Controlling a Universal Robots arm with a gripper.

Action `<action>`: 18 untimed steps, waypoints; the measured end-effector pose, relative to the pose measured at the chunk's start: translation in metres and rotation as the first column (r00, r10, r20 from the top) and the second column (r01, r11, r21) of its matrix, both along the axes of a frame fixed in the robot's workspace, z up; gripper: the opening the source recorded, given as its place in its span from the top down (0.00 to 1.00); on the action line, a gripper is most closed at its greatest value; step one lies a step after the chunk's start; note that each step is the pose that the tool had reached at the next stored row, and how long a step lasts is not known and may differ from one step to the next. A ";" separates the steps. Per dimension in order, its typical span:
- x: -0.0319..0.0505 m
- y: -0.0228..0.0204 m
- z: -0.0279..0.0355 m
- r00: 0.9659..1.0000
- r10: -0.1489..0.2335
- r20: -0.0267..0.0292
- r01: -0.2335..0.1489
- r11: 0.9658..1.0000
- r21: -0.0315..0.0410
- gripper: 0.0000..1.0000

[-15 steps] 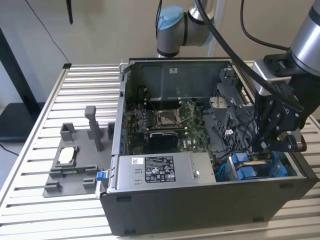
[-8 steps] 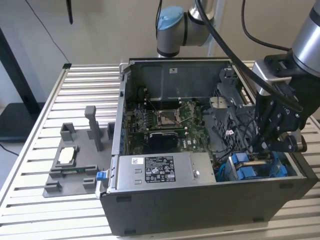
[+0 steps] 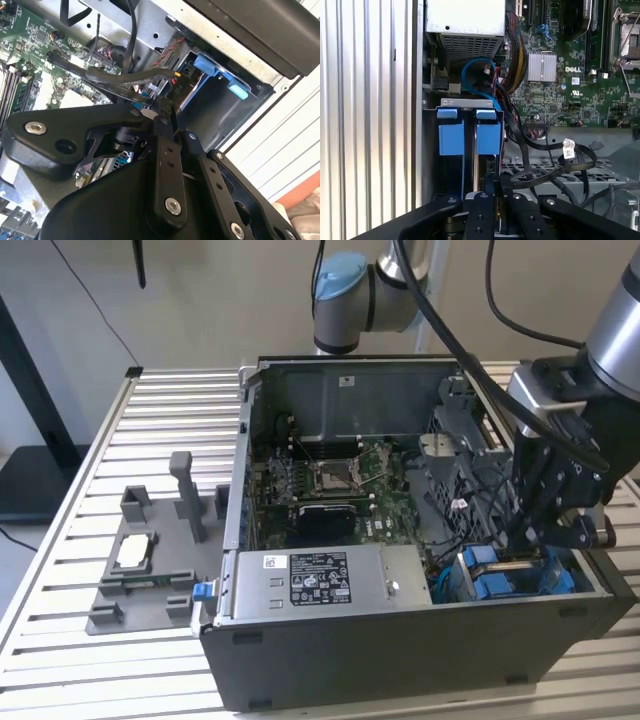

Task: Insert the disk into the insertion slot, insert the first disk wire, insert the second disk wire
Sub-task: 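Insert the second disk wire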

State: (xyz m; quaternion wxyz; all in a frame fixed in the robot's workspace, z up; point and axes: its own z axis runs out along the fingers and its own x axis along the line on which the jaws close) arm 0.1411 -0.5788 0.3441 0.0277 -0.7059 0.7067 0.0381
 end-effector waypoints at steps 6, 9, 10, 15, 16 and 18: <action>0.0006 0.0000 -0.0029 1.000 -0.005 0.000 0.005 1.000 0.000 0.84; 0.0007 0.0000 -0.0040 1.000 -0.009 -0.002 0.009 1.000 0.000 0.84; 0.0008 0.0000 -0.0045 1.000 -0.010 -0.002 0.010 1.000 0.000 0.84; 0.0008 0.0000 -0.0067 1.000 -0.016 -0.002 0.016 1.000 0.000 0.84; 0.0008 0.0000 -0.0069 1.000 -0.016 -0.002 0.016 1.000 0.000 0.84; 0.0008 0.0000 -0.0069 1.000 -0.017 -0.002 0.017 1.000 0.001 0.84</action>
